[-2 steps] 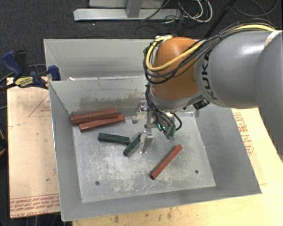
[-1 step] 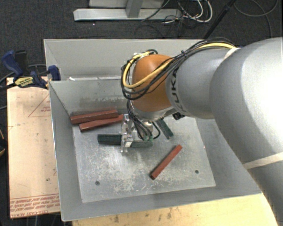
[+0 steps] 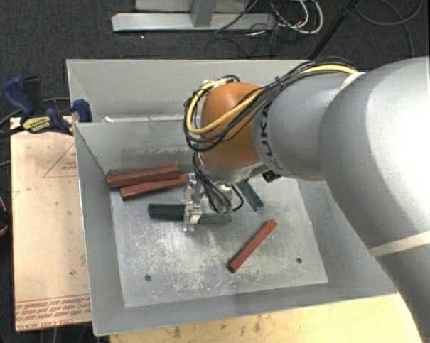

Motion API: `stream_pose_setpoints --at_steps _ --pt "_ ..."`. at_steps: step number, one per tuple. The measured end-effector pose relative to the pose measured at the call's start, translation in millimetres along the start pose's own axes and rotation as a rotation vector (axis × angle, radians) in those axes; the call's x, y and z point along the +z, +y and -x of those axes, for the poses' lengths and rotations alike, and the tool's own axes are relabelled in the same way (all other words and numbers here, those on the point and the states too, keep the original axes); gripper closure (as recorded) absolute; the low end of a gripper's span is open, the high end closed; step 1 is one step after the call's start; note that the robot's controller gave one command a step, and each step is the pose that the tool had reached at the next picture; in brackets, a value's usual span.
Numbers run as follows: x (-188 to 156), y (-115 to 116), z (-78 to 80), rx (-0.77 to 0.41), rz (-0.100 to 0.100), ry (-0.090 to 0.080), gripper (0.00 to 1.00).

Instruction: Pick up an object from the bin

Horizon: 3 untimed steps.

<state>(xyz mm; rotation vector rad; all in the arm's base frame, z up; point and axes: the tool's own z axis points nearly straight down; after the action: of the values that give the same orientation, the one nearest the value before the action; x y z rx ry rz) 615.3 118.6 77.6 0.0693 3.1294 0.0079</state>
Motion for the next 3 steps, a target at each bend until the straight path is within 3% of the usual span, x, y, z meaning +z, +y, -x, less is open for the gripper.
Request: stream_pose_setpoints --at_steps 1,2,3 --pt "-77 17 -1.7 -0.024 -0.004 0.012 0.0" --pt "-146 32 1.4 -0.041 -0.004 0.011 0.0" --pt "-127 28 0.0 -0.066 -0.001 -0.003 0.0"
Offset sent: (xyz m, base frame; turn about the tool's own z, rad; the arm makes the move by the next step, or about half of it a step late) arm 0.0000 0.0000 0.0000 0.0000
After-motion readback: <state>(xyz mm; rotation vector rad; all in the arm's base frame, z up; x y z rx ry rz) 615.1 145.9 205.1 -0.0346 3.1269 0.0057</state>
